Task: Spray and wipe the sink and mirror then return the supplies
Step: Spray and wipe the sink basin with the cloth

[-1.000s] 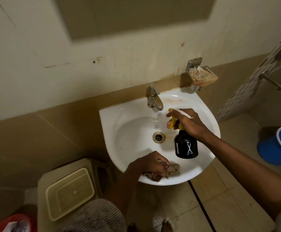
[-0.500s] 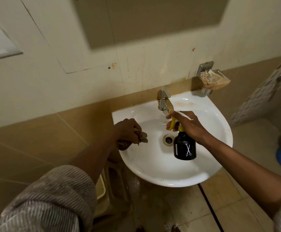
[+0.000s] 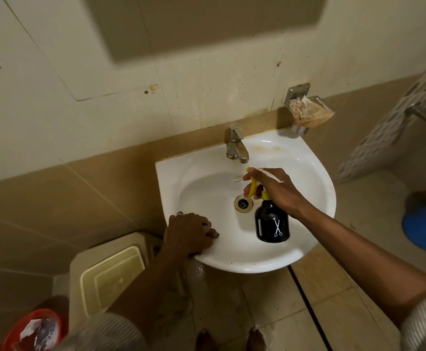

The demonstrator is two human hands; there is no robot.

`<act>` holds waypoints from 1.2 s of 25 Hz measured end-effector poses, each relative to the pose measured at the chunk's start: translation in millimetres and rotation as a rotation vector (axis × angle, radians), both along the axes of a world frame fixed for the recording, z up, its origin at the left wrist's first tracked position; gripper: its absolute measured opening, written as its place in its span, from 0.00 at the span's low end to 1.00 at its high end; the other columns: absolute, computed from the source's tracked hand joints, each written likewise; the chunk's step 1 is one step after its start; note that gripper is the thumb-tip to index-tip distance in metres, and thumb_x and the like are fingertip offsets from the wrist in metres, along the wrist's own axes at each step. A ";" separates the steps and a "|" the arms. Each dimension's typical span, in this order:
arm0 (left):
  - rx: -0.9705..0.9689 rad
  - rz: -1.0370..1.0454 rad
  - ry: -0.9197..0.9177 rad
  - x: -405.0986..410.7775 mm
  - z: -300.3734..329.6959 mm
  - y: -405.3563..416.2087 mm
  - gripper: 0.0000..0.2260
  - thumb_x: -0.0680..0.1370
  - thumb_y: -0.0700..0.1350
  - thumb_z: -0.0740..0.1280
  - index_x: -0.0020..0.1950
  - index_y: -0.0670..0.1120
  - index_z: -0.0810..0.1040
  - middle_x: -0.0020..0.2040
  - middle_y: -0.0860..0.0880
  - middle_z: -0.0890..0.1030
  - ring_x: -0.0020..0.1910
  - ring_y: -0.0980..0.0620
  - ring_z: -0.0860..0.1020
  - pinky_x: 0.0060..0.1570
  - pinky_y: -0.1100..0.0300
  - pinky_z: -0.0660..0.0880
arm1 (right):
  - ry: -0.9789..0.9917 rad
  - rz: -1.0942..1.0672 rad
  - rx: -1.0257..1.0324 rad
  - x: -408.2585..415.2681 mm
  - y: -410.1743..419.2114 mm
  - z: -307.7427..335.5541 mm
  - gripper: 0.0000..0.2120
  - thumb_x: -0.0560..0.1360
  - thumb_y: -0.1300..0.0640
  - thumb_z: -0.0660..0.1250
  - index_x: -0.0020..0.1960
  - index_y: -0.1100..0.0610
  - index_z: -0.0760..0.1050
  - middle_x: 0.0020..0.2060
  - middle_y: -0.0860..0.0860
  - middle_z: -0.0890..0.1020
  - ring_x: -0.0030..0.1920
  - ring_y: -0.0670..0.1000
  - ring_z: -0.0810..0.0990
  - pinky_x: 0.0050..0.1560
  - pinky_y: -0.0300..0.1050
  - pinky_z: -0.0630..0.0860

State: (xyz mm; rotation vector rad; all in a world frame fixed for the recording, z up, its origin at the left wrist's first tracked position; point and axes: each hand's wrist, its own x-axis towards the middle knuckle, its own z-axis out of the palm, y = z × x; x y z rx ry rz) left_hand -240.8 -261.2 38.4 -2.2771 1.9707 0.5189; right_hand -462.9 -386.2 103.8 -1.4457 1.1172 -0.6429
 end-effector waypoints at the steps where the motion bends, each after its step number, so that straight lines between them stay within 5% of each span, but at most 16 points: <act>1: -0.033 0.027 0.031 -10.7 -1.4 10.2 0.18 0.69 0.62 0.66 0.56 0.57 0.82 0.49 0.54 0.84 0.52 0.47 0.80 0.57 0.51 0.69 | -0.005 0.005 -0.001 -0.6 0.3 1.0 0.21 0.84 0.43 0.66 0.54 0.60 0.86 0.42 0.60 0.90 0.41 0.52 0.89 0.46 0.45 0.82; 8: -0.128 0.210 0.229 -123.0 -5.1 36.8 0.22 0.72 0.64 0.55 0.51 0.53 0.82 0.47 0.54 0.83 0.48 0.49 0.80 0.51 0.54 0.72 | -0.024 0.024 -0.006 -7.7 -2.4 23.4 0.20 0.84 0.45 0.66 0.54 0.63 0.85 0.43 0.64 0.89 0.47 0.61 0.89 0.47 0.47 0.82; 15: -0.059 0.438 0.710 -222.1 21.4 16.0 0.20 0.68 0.54 0.69 0.61 0.59 0.77 0.53 0.56 0.75 0.56 0.48 0.74 0.57 0.57 0.68 | -0.037 0.010 -0.024 -23.7 -12.6 40.3 0.21 0.84 0.44 0.67 0.54 0.62 0.85 0.43 0.63 0.89 0.48 0.64 0.88 0.52 0.53 0.82; 18: 0.020 0.434 1.062 -239.4 37.8 0.7 0.18 0.65 0.49 0.72 0.53 0.63 0.78 0.57 0.55 0.79 0.58 0.51 0.76 0.63 0.55 0.73 | -0.057 -0.004 -0.040 -22.9 -18.8 49.7 0.20 0.84 0.45 0.65 0.55 0.63 0.85 0.44 0.64 0.89 0.45 0.58 0.88 0.52 0.54 0.81; 22: 0.043 0.518 1.506 -215.7 54.3 -13.1 0.15 0.69 0.36 0.73 0.49 0.54 0.82 0.46 0.53 0.84 0.46 0.54 0.81 0.49 0.57 0.80 | -0.108 -0.037 -0.081 -20.7 -29.1 73.3 0.20 0.86 0.48 0.63 0.57 0.65 0.84 0.45 0.65 0.89 0.45 0.56 0.88 0.52 0.54 0.82; 26: -0.004 0.720 1.980 -134.5 36.6 -32.9 0.14 0.72 0.37 0.64 0.57 0.43 0.78 0.40 0.41 0.78 0.29 0.47 0.75 0.32 0.58 0.74 | -0.215 -0.107 -0.084 -25.5 -43.4 95.5 0.20 0.87 0.50 0.61 0.59 0.65 0.82 0.42 0.61 0.88 0.44 0.55 0.89 0.48 0.47 0.83; 30: 0.010 0.890 2.200 -64.4 17.7 -25.5 0.09 0.71 0.44 0.62 0.47 0.42 0.78 0.42 0.39 0.80 0.41 0.41 0.77 0.54 0.42 0.75 | -0.188 -0.099 -0.058 -28.8 -39.4 86.2 0.18 0.87 0.50 0.60 0.56 0.61 0.83 0.44 0.63 0.88 0.48 0.59 0.89 0.50 0.49 0.83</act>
